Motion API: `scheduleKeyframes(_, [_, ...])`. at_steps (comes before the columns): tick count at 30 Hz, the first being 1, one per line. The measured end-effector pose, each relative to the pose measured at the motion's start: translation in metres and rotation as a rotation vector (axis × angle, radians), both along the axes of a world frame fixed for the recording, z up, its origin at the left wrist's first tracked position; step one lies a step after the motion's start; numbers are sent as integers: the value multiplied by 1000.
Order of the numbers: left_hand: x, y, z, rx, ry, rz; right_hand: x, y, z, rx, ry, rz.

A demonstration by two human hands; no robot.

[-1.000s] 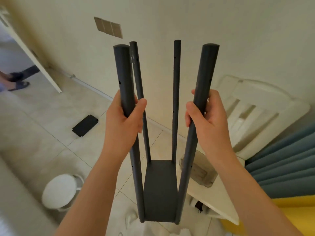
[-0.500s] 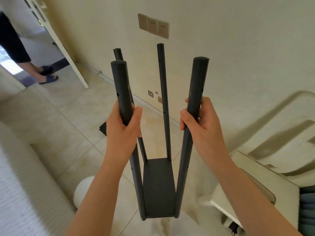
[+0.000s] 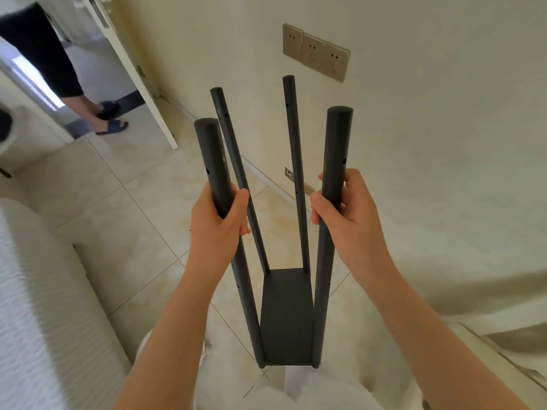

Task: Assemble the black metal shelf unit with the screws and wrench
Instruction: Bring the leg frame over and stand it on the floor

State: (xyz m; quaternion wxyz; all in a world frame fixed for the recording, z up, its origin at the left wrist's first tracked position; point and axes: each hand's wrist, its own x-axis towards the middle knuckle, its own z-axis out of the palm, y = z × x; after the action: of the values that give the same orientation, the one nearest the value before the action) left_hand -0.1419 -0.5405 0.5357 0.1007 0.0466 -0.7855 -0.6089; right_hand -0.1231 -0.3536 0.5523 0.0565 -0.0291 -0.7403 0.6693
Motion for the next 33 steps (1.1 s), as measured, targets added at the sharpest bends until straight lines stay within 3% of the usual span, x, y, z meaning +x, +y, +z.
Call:
scheduleKeyframes(11, [-151,-10,-34,-30,-260,-109,-140,3,-36,156,-190,-43])
scheduleKeyframes(22, [-297,-72,-93,-74,-394,-443,-238,-62,-86,367,-411,-253])
scheduleKeyframes(28, [-353,-112,-118,-273,-537,-679,-260,-109,-111,353,-554,-388])
scheduleKeyframes(33, [-376,-133,-137,-402,-520,-741,-267,-141,-139,312,-639,-431])
